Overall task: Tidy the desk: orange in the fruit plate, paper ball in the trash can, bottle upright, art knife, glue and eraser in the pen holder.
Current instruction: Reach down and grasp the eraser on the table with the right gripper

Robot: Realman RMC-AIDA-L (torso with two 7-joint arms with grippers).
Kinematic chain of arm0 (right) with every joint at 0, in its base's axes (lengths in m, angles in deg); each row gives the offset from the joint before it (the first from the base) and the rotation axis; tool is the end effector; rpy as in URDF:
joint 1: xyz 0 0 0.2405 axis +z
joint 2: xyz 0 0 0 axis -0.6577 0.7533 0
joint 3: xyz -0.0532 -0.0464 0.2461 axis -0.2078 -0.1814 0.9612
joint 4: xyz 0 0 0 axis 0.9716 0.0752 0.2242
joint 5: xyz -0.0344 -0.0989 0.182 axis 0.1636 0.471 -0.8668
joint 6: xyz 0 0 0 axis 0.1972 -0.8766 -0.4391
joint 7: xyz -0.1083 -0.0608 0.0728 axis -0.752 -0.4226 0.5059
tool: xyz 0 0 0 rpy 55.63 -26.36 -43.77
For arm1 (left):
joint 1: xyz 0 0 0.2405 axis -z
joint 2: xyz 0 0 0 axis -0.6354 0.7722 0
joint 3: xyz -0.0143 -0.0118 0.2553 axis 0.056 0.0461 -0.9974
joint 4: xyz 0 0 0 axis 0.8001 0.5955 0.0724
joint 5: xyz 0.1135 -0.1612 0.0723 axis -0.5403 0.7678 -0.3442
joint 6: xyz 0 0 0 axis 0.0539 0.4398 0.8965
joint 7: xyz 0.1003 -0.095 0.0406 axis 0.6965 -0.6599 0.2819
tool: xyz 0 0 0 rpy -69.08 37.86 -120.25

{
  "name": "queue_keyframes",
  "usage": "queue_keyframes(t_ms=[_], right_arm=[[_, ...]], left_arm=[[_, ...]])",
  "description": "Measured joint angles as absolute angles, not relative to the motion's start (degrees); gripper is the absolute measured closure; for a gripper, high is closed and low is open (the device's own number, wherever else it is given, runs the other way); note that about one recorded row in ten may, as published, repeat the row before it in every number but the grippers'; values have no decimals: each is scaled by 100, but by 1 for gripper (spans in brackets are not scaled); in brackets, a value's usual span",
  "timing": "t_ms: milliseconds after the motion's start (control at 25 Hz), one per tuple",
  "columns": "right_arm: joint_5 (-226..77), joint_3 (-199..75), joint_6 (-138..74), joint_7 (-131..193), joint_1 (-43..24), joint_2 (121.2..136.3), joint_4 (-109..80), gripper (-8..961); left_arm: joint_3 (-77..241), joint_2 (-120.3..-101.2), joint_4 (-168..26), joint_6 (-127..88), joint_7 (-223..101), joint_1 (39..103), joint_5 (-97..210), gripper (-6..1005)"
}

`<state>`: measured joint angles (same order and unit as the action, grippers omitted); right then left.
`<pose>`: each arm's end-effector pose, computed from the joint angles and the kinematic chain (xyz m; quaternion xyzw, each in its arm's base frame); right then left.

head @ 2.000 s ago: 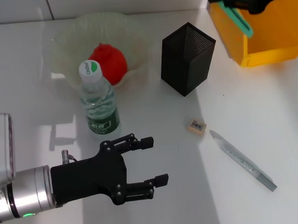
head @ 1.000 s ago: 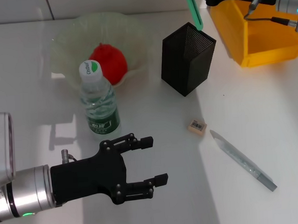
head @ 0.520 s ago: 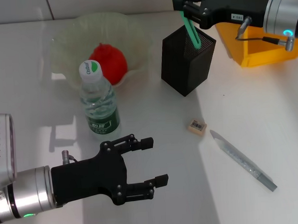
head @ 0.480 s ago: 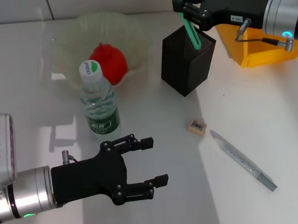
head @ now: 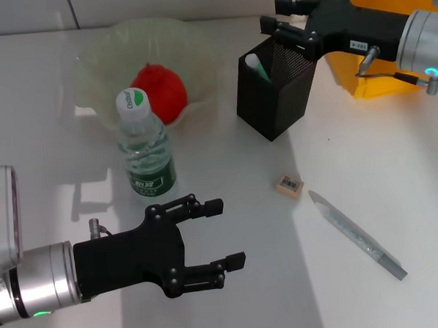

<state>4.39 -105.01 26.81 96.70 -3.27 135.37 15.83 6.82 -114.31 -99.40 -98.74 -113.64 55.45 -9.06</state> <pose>0.2073 0.4060 -0.0067 -0.9106 0.1335 0.2794 0.2738 -0.2659 0.2392 -0.0655 -0.9378 -0.1057 -0.3204 0.0816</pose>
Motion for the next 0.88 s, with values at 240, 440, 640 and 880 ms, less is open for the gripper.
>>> queue_keyframes(t_ms=[240,440,640,880], right_arm=[[509,-10605,3001,10555,-657,13531,2416,454],[725,-11131,3096,11983,-1204,13515,4024,270],[3113,-11472,4137,15113,-1179,13481,6493,136],[4960,-11507,5978,16406,-249,13490,7125,140]], left_arm=[[682,-11427,-9946,-9879,-11372,5525,-906,187],[680,-11411,-9970,-9896,-11396,5465,-906,187],[679,-11397,-9978,-9912,-11410,5421,-906,187],[679,-11396,-9978,-9910,-11413,5435,-907,187]])
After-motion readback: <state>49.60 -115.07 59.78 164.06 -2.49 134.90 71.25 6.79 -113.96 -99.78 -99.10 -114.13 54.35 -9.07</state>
